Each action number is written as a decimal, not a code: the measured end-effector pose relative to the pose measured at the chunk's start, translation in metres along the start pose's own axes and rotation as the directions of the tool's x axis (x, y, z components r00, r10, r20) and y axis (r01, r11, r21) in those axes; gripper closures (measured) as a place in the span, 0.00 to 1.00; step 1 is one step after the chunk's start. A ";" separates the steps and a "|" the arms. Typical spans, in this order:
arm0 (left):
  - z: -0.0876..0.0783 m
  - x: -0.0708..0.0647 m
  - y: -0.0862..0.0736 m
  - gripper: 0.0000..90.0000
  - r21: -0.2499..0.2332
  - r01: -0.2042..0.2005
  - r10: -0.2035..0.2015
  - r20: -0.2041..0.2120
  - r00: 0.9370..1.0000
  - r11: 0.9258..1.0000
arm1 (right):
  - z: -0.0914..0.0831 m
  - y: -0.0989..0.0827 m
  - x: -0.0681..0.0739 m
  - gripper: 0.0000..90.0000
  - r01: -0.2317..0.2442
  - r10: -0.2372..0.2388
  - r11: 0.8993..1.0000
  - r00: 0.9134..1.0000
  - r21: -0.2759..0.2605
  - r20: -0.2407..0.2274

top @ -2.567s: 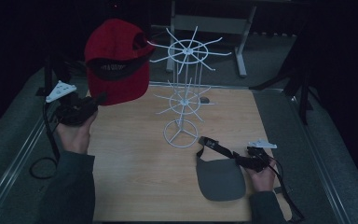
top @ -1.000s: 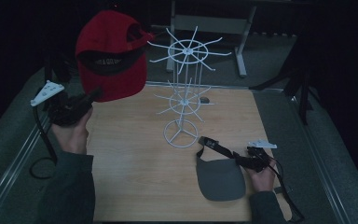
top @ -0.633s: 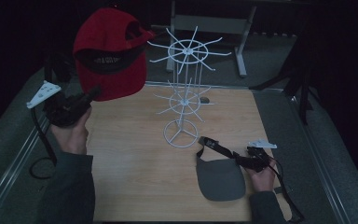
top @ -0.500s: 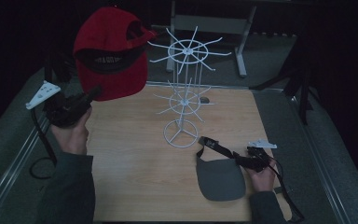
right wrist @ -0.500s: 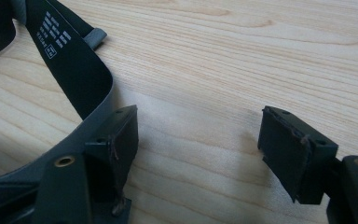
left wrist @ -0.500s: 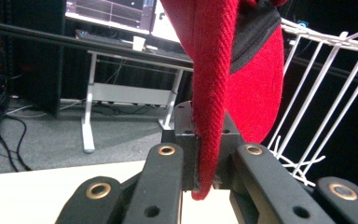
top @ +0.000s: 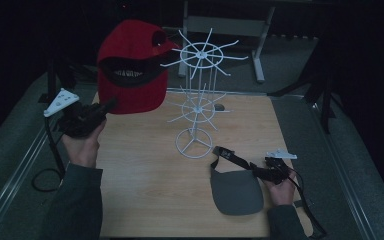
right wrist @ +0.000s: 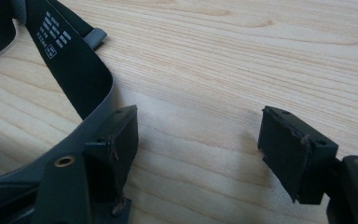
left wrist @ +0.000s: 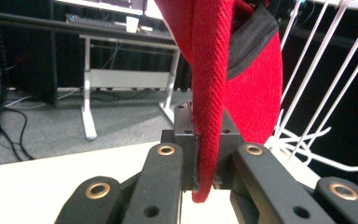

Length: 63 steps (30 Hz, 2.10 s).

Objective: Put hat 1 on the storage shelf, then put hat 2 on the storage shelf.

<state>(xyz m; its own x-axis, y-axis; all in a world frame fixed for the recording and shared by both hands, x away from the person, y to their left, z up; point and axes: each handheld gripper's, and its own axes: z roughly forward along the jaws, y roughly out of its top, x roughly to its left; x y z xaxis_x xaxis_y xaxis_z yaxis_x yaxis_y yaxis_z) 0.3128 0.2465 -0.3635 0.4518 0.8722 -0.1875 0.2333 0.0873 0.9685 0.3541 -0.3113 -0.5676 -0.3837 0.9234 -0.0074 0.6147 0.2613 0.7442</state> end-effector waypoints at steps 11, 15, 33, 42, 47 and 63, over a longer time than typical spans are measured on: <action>0.010 -0.006 -0.023 0.94 0.063 -0.035 0.035 -0.005 0.999 0.997 | 0.000 0.000 0.000 0.32 -0.002 0.002 1.000 1.000 0.003 0.000; 0.009 -0.007 -0.022 0.88 0.048 -0.040 0.040 -0.006 0.999 0.998 | 0.000 0.000 0.000 0.32 0.000 0.000 1.000 1.000 0.001 -0.001; -0.012 0.008 -0.013 0.63 -0.047 -0.014 0.011 -0.064 0.998 0.999 | 0.000 0.000 0.000 0.32 -0.003 0.003 1.000 1.000 0.003 -0.002; -0.016 0.010 -0.013 0.62 -0.039 -0.039 0.035 -0.107 0.994 0.998 | 0.000 0.000 0.000 0.32 -0.002 0.002 1.000 1.000 0.002 -0.001; -0.018 0.010 -0.013 0.63 -0.024 -0.051 0.048 -0.118 0.992 0.998 | 0.000 0.000 0.000 0.32 -0.001 0.001 1.000 1.000 0.002 -0.001; -0.013 0.000 -0.018 0.85 0.062 -0.116 0.121 -0.089 0.989 0.991 | -0.011 0.007 0.002 0.69 0.020 -0.020 1.000 1.000 0.014 -0.016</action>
<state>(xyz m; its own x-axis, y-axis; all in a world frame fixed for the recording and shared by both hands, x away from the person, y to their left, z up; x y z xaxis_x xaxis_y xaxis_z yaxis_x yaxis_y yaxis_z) 0.2973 0.2515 -0.3784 0.3981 0.9158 -0.0532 0.2323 -0.0446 0.9716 0.3496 -0.3106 -0.5552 -0.4065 0.9136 -0.0114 0.6168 0.2836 0.7343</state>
